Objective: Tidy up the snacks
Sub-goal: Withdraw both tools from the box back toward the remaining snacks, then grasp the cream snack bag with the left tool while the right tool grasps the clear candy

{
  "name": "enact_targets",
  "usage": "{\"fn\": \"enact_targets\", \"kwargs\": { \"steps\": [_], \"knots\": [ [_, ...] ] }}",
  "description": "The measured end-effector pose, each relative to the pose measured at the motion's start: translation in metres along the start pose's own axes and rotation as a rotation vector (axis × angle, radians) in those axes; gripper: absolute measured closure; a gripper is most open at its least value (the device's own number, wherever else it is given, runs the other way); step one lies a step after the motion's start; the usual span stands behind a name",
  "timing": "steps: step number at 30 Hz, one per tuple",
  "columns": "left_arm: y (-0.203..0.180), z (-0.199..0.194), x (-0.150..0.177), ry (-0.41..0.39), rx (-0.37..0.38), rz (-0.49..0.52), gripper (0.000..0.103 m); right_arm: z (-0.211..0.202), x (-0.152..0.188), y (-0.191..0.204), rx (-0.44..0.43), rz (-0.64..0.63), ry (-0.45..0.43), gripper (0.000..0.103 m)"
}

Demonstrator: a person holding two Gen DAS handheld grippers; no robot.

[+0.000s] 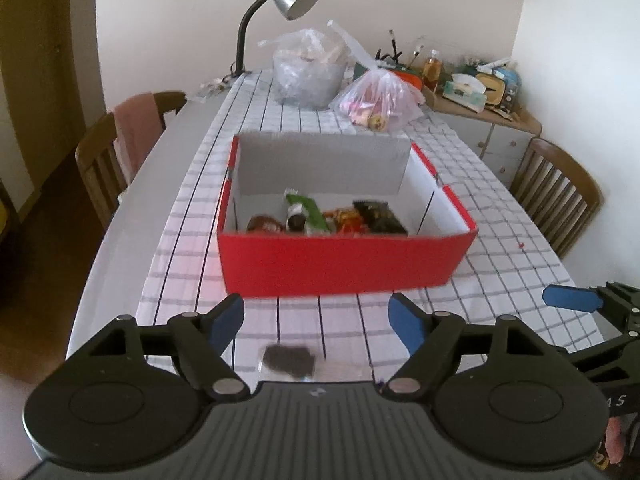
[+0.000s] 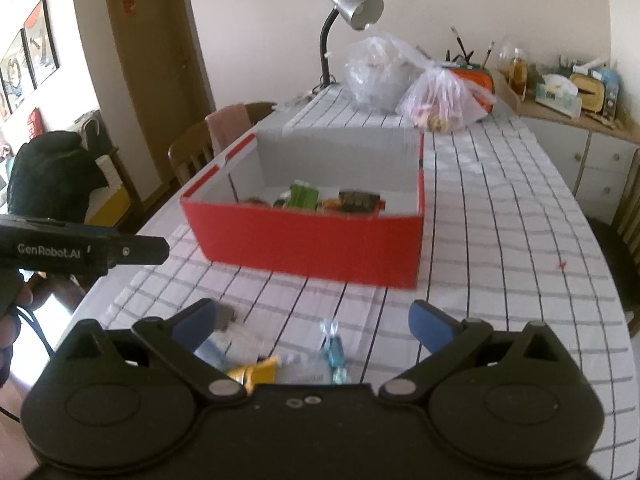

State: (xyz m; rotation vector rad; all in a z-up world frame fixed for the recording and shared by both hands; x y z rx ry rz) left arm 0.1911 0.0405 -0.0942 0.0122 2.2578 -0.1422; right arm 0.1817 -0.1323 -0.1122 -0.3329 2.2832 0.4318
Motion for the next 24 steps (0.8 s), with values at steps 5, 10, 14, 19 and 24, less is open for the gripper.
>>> {"fn": "enact_targets", "kwargs": {
  "steps": [5, 10, 14, 19, 24],
  "knots": [
    [0.000, 0.000, 0.035, 0.043, 0.003, 0.006, 0.023, 0.006, 0.030, -0.007, -0.002, 0.019, 0.047, 0.000],
    [-0.004, 0.006, 0.071, 0.119, -0.006, 0.035, 0.023, 0.009, 0.047, -0.009, 0.001, 0.042, 0.066, 0.000],
    [-0.013, 0.009, 0.095, 0.157, -0.024, 0.080, 0.023, 0.014, 0.063, -0.012, 0.009, 0.055, 0.097, 0.000],
    [-0.028, 0.012, 0.116, 0.160, -0.031, 0.145, 0.023, 0.015, 0.082, -0.019, 0.013, 0.080, 0.121, 0.000],
    [-0.041, 0.019, 0.131, 0.153, -0.055, 0.217, 0.023, 0.016, 0.094, -0.027, 0.010, 0.122, 0.133, 0.000]
  ]
}}
Point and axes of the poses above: each gripper's, at about its wrist camera, not at the fingertips, and z roughly the way its jaws point, y to its left, x to its underside, the point moved 8 cm from there along z, roughly the way its jaws point, and after that the axes turned 4 degrees about -y, right-handed, at the moved point
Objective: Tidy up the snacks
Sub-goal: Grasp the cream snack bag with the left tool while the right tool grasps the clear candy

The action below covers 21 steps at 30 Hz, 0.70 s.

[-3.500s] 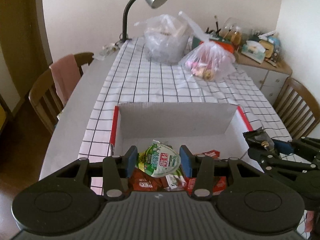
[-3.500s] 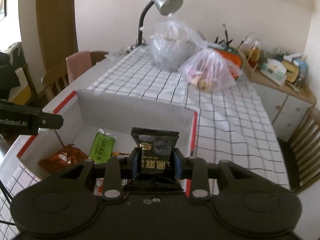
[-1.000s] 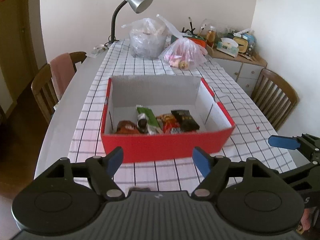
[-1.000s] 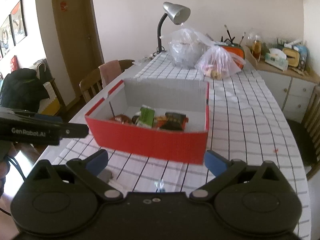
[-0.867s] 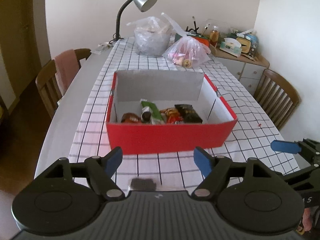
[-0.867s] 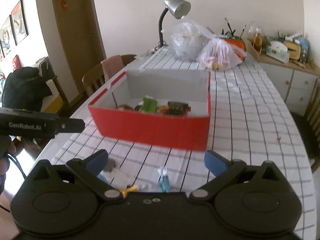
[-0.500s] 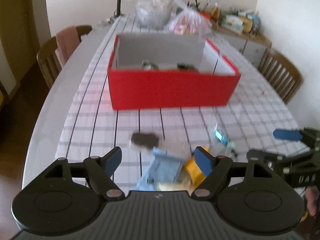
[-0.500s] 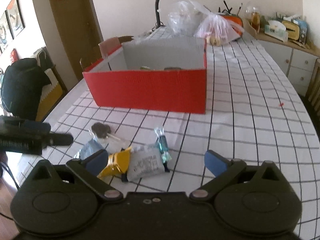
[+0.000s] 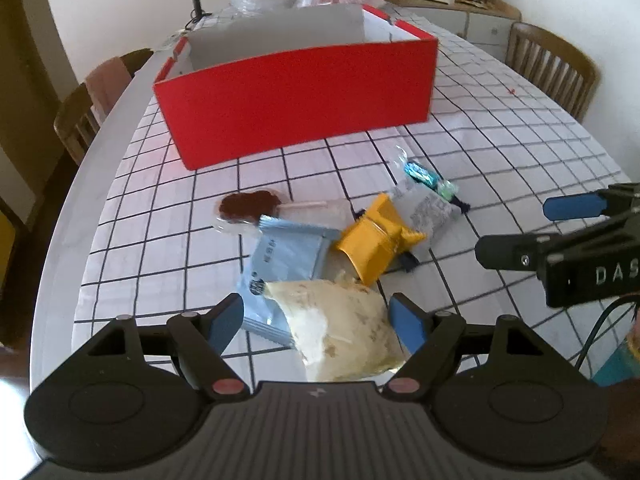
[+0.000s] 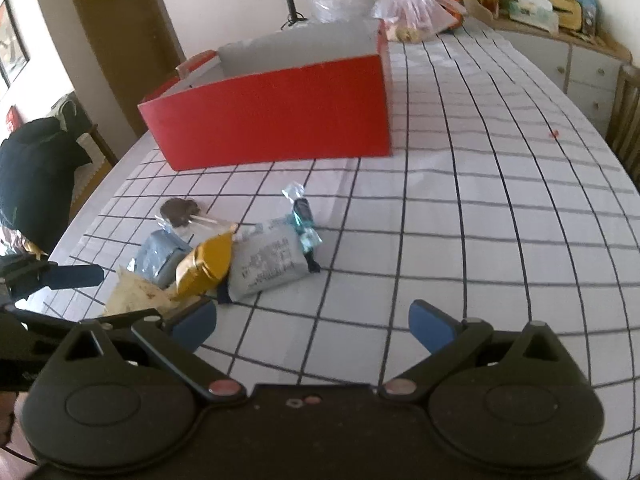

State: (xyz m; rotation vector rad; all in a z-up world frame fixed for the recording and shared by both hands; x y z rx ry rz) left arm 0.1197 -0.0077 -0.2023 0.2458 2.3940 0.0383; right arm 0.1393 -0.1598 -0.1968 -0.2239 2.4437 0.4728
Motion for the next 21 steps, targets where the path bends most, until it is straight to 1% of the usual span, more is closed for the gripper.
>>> {"fn": "enact_targets", "kwargs": {
  "steps": [3, 6, 8, 10, 14, 15, 17, 21],
  "knots": [
    [-0.007, 0.001, 0.002, -0.022, -0.025, 0.042, 0.023, 0.001, 0.004, -0.001, -0.009, 0.014, 0.003, 0.000],
    [-0.015, 0.007, 0.009, 0.004, -0.030, 0.072, 0.023, 0.002, 0.007, -0.002, -0.015, 0.020, 0.006, 0.000],
    [-0.020, 0.009, 0.013, 0.015, -0.006, 0.074, 0.023, 0.004, 0.008, -0.003, -0.017, 0.027, 0.005, 0.001],
    [-0.021, 0.011, 0.014, 0.014, -0.010, 0.069, 0.024, 0.005, 0.008, -0.003, -0.021, 0.033, 0.006, 0.001],
    [-0.017, 0.014, 0.015, 0.022, -0.001, 0.025, 0.024, 0.007, 0.009, -0.005, -0.010, 0.025, 0.013, 0.001],
    [-0.015, 0.014, 0.016, 0.020, 0.001, 0.012, 0.026, 0.008, 0.008, -0.005, -0.010, 0.022, 0.012, 0.001],
    [-0.013, 0.014, 0.016, 0.014, 0.012, -0.013, 0.037, 0.009, 0.007, -0.005, -0.005, 0.011, 0.013, 0.001],
    [-0.007, 0.012, 0.017, 0.005, 0.031, -0.069, 0.045, 0.011, -0.008, -0.007, 0.021, -0.023, -0.003, 0.004]
  ]
}}
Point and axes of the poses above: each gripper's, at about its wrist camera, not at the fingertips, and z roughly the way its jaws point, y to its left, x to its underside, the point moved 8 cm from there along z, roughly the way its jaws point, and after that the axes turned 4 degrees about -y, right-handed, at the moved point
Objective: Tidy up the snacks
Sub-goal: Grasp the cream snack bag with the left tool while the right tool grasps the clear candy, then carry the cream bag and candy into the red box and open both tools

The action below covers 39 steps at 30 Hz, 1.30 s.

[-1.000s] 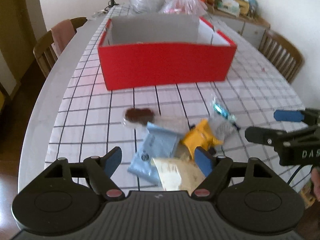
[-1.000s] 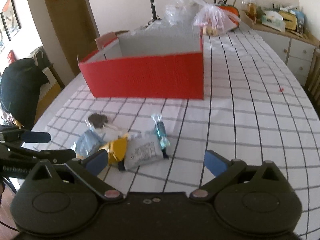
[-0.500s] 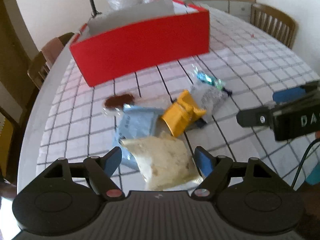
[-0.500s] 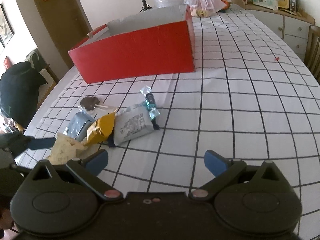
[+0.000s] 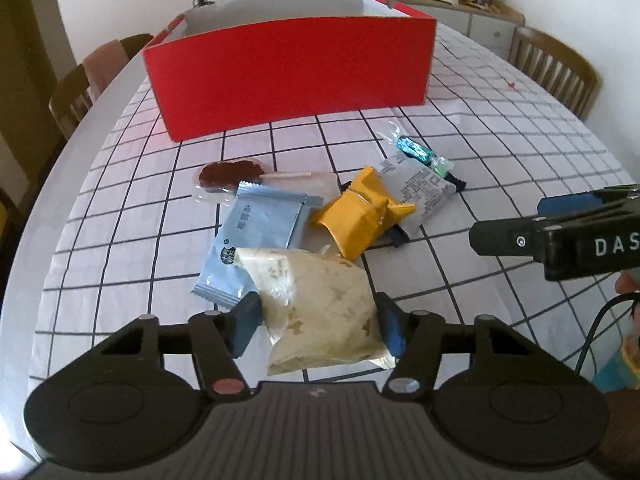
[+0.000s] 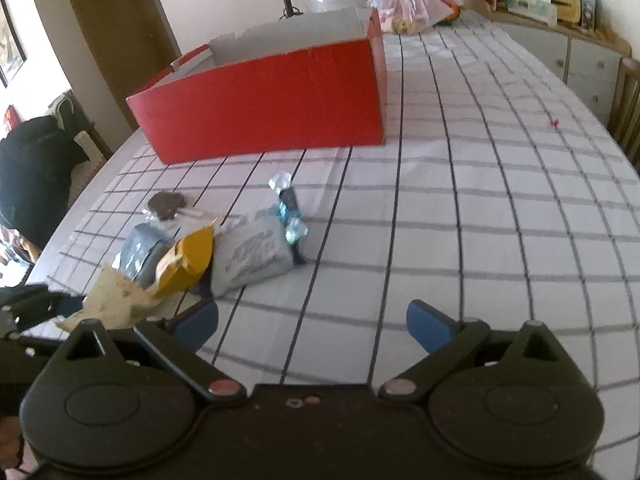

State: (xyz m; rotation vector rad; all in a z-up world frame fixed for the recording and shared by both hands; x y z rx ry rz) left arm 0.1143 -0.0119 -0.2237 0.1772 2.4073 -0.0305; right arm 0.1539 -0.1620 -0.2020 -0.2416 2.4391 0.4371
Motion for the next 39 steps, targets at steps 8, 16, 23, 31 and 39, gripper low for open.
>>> {"fn": "enact_targets", "kwargs": {
  "steps": [8, 16, 23, 31, 39],
  "knots": [
    [0.010, -0.006, -0.001, -0.031, 0.072, -0.099, 0.053, 0.029, -0.041, -0.004, -0.008, 0.012, 0.006, 0.027],
    [0.019, -0.015, -0.001, -0.080, 0.122, -0.176, 0.053, 0.063, -0.050, 0.002, -0.042, 0.047, 0.067, 0.053],
    [0.027, -0.014, 0.001, -0.086, 0.140, -0.204, 0.053, 0.063, -0.052, 0.012, -0.061, 0.031, 0.064, 0.091],
    [0.027, -0.014, 0.002, -0.092, 0.147, -0.211, 0.054, 0.043, -0.053, 0.007, -0.050, 0.043, 0.015, 0.092],
    [0.025, -0.027, -0.004, -0.126, 0.135, -0.202, 0.054, 0.008, -0.057, 0.007, -0.049, 0.035, -0.048, 0.092]
  ]
}}
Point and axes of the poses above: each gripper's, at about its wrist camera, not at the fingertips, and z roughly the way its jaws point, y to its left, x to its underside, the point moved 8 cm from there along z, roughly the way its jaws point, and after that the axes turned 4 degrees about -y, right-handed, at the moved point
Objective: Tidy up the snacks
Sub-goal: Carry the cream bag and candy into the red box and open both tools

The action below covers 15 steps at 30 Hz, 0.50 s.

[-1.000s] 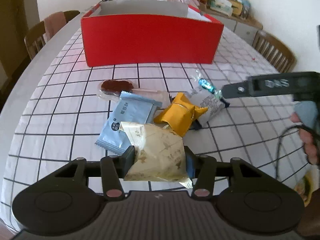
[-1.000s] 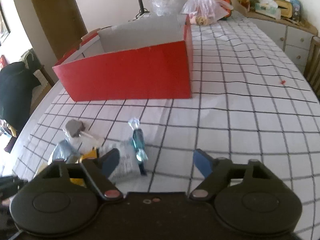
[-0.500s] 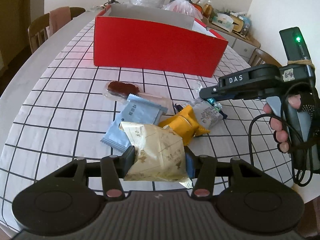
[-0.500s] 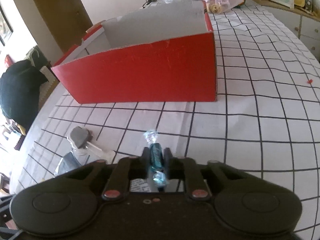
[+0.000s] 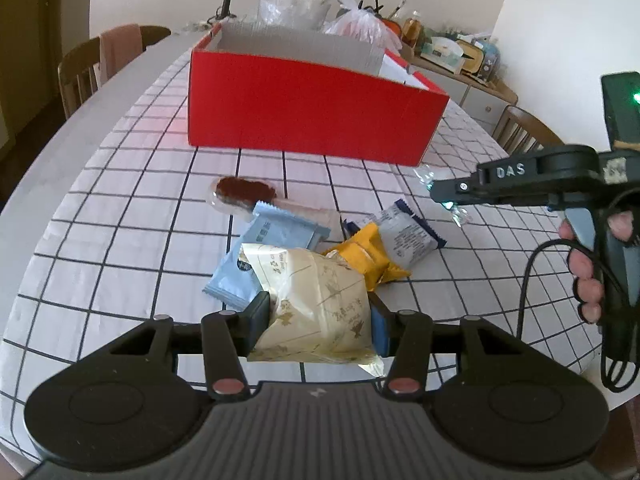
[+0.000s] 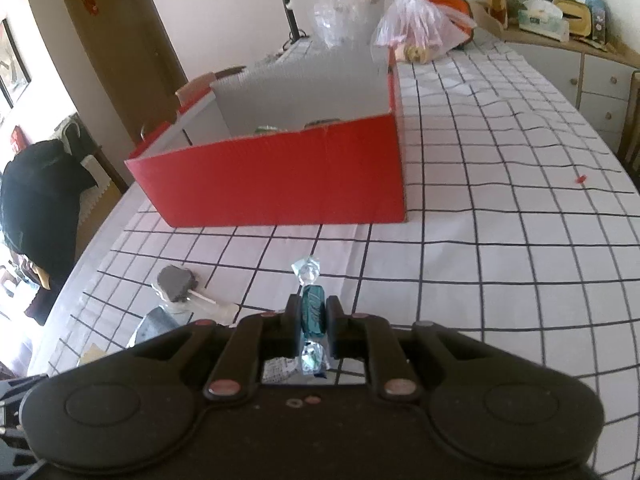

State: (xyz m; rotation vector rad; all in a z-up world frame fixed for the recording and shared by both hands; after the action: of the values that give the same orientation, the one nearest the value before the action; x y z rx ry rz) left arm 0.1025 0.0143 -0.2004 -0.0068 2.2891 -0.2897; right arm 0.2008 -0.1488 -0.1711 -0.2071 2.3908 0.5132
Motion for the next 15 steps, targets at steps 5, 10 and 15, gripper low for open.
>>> {"fn": "enact_targets", "kwargs": {
  "steps": [5, 10, 15],
  "knots": [
    [-0.007, -0.012, -0.011, -0.035, -0.002, 0.022, 0.054, -0.019, -0.008, 0.001, -0.002, -0.006, -0.046, 0.092],
    [-0.014, -0.021, -0.031, -0.064, -0.012, 0.051, 0.054, -0.032, -0.020, 0.005, -0.004, -0.023, -0.082, 0.092],
    [-0.018, -0.025, -0.060, -0.081, 0.001, 0.057, 0.054, -0.043, -0.037, 0.009, 0.000, -0.041, -0.122, 0.092]
  ]
}}
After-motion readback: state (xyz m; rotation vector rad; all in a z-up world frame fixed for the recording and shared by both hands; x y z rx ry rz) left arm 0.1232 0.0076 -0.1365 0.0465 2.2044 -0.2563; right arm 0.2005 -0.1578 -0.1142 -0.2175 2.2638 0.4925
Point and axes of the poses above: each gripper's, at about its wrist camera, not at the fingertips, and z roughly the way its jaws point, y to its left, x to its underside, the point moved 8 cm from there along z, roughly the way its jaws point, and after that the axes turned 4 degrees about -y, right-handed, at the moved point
